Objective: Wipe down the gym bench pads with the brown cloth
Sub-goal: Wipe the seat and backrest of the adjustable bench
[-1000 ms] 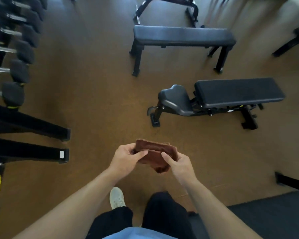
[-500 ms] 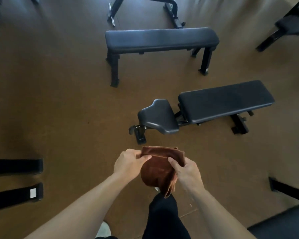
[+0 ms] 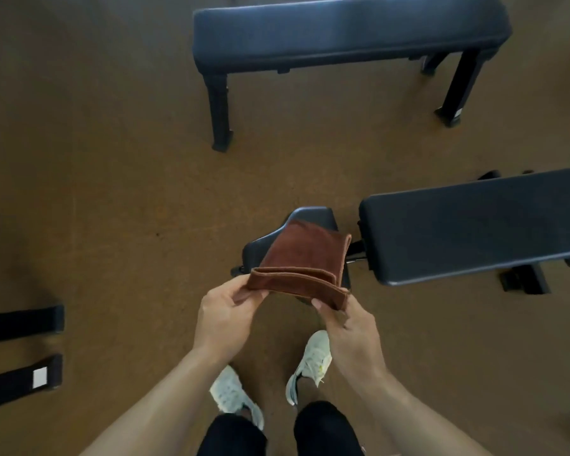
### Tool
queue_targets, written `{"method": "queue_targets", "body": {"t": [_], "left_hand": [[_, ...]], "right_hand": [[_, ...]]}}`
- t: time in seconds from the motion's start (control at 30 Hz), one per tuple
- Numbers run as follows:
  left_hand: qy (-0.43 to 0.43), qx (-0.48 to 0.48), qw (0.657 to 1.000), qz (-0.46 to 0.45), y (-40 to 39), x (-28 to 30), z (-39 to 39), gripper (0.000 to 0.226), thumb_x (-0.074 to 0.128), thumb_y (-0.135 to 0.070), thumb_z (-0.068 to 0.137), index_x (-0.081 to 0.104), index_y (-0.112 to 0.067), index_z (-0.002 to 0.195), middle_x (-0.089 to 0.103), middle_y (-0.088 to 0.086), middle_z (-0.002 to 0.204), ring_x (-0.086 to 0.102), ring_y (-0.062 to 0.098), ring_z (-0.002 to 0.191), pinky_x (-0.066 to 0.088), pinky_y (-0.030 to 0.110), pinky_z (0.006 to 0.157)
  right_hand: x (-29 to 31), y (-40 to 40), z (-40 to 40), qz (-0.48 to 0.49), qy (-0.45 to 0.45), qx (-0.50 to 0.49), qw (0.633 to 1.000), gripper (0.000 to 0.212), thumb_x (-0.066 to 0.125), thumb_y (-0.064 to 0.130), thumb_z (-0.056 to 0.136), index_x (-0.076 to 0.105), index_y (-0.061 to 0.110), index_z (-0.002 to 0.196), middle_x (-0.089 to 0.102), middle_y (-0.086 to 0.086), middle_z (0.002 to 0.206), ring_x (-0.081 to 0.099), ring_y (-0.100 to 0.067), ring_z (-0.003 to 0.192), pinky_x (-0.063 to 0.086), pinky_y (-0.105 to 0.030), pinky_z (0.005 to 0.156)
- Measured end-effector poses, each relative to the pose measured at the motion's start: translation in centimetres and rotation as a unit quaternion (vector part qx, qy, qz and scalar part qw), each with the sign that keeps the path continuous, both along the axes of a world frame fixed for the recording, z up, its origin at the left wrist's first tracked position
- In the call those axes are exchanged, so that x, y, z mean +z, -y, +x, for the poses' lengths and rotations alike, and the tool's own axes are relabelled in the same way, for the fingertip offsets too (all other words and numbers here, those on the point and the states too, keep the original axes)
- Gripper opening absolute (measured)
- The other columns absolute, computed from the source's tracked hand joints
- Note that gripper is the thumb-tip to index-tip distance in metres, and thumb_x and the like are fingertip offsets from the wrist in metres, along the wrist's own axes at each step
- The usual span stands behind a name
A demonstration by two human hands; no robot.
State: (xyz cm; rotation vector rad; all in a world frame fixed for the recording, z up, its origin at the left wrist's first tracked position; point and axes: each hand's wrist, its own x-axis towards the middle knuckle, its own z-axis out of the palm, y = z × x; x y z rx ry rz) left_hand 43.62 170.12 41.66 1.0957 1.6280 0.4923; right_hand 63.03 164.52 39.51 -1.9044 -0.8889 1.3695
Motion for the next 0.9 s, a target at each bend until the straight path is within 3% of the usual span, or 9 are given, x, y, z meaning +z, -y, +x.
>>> {"method": "queue_targets", "body": {"t": [0.07,0.13,0.33,0.47,0.57,0.67,0.73,0.8,0.9], "left_hand": [[-0.015,-0.006,1.000,-0.006,-1.0,-2.4,-0.3,0.014,0.075,-0.025,0.093,0.080,-0.037,0.098,0.079,-0.014,0.089,0.073,0.005,0.091,0.057,0.033,0.089],[-0.052,-0.031,0.998,-0.007,-1.5,-5.4,-0.8,0.012,0.076,-0.028,0.091,0.079,-0.039,0.093,0.077,-0.011,0.083,0.071,0.010,0.083,0.056,0.032,0.081],[-0.105,-0.068,0.992,-0.022,-2.6,-14.1,-0.9,0.006,0.077,-0.035,0.088,0.076,-0.037,0.082,0.072,-0.006,0.070,0.067,0.018,0.068,0.057,0.051,0.070],[-0.074,-0.062,0.994,0.041,-4.7,-17.3,0.5,0.017,0.077,-0.029,0.089,0.073,-0.036,0.105,0.074,-0.016,0.083,0.071,0.003,0.079,0.062,0.034,0.078],[-0.075,-0.033,0.991,0.102,-7.2,-18.8,1.4,0.036,0.080,-0.026,0.088,0.065,-0.032,0.120,0.072,-0.018,0.098,0.068,-0.001,0.088,0.058,0.024,0.081],[-0.087,0.024,0.988,0.125,-8.7,-20.7,1.0,0.041,0.073,-0.025,0.093,0.057,-0.029,0.131,0.066,-0.016,0.117,0.063,0.003,0.109,0.054,0.034,0.098],[-0.100,0.054,0.988,0.109,-8.9,-21.9,0.1,0.043,0.065,-0.028,0.099,0.052,-0.027,0.140,0.061,-0.011,0.131,0.057,0.006,0.120,0.049,0.039,0.108],[-0.100,0.077,0.988,0.090,-8.5,-23.0,-1.0,0.046,0.058,-0.033,0.102,0.048,-0.025,0.145,0.057,-0.009,0.139,0.055,0.007,0.126,0.046,0.041,0.111],[-0.102,0.079,0.990,0.062,-7.2,-24.4,-2.8,0.046,0.051,-0.039,0.104,0.045,-0.027,0.148,0.053,-0.008,0.146,0.051,0.007,0.132,0.043,0.041,0.114]], "right_hand": [[-2.9,-0.7,-0.3,0.002,0.007,-0.013,1.000,0.012,0.068,0.032,0.101,0.071,0.042,0.104,0.077,0.025,0.097,0.071,0.001,0.095,0.053,-0.013,0.079],[-6.4,-1.2,-0.7,-0.016,0.001,-0.031,0.999,0.010,0.068,0.034,0.100,0.071,0.043,0.103,0.077,0.020,0.094,0.071,-0.010,0.094,0.056,-0.024,0.073],[-16.9,-2.0,-2.0,-0.070,-0.018,-0.051,0.996,0.014,0.066,0.038,0.102,0.073,0.038,0.113,0.077,0.026,0.101,0.069,0.009,0.098,0.052,-0.019,0.089],[-20.0,-3.4,-1.5,-0.065,-0.021,-0.125,0.990,0.007,0.069,0.038,0.100,0.074,0.036,0.106,0.078,0.024,0.096,0.072,0.003,0.095,0.054,-0.016,0.084],[-20.9,-6.2,-0.3,-0.064,0.016,-0.156,0.986,0.025,0.073,0.039,0.098,0.071,0.033,0.122,0.076,0.015,0.113,0.071,-0.004,0.108,0.057,-0.035,0.100],[-22.1,-8.7,0.7,-0.057,0.167,-0.114,0.978,0.078,0.077,0.039,0.093,0.036,0.034,0.159,0.050,0.007,0.156,0.047,-0.016,0.144,0.039,-0.048,0.121],[-23.1,-9.6,-0.4,-0.013,0.209,0.001,0.978,0.082,0.069,0.052,0.096,0.025,0.039,0.164,0.029,0.008,0.170,0.022,-0.017,0.158,0.020,-0.048,0.130],[-24.5,-9.5,-2.8,-0.008,0.241,0.141,0.960,0.078,0.048,0.069,0.100,0.016,0.042,0.165,0.009,0.010,0.176,-0.001,-0.017,0.163,0.000,-0.048,0.132],[-25.9,-9.0,-5.9,-0.028,0.314,0.177,0.932,0.083,0.014,0.079,0.096,0.002,0.038,0.167,-0.010,0.011,0.176,-0.020,-0.020,0.161,-0.012,-0.054,0.129]]}}
